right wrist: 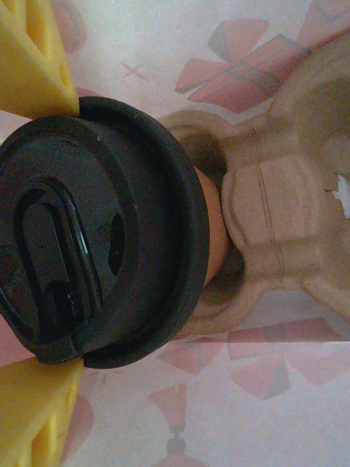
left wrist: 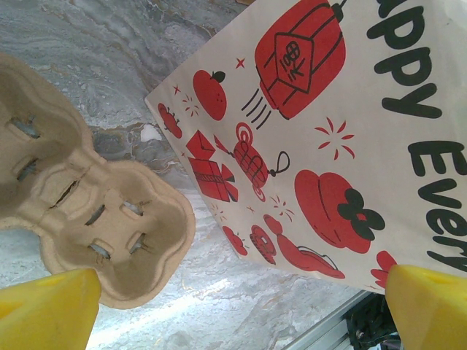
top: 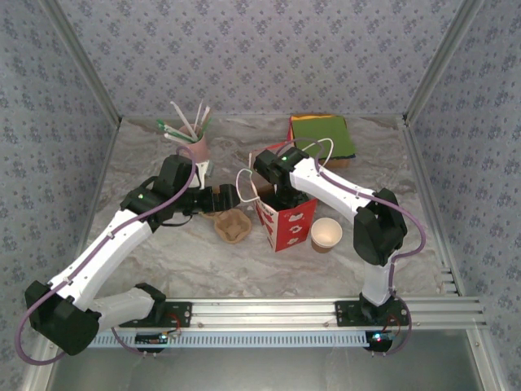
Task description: Pack the takeout coffee
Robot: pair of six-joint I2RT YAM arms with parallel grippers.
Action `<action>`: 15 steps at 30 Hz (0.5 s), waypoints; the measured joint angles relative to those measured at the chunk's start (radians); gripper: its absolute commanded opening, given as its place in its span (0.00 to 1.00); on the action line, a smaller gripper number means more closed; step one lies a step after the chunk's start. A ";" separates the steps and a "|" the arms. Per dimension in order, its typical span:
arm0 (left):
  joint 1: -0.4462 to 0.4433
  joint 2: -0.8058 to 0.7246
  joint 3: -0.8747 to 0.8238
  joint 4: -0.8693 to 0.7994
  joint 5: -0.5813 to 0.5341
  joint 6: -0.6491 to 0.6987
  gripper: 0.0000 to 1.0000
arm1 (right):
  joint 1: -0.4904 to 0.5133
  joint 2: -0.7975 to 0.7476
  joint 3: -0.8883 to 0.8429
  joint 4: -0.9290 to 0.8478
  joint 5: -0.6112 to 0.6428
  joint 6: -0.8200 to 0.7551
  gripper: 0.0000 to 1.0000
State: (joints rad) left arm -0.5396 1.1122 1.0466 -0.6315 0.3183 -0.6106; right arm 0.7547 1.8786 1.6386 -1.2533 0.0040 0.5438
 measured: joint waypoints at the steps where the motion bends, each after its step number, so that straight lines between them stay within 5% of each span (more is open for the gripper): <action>1: 0.000 0.000 0.000 0.000 0.000 0.000 1.00 | 0.000 0.000 0.000 0.000 0.000 0.000 0.84; 15: 0.000 0.000 0.000 0.000 0.000 0.000 1.00 | 0.000 0.000 0.000 0.000 0.000 0.000 0.84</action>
State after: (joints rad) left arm -0.5396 1.1122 1.0466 -0.6315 0.3183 -0.6106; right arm 0.7544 1.8786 1.6386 -1.2533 0.0040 0.5438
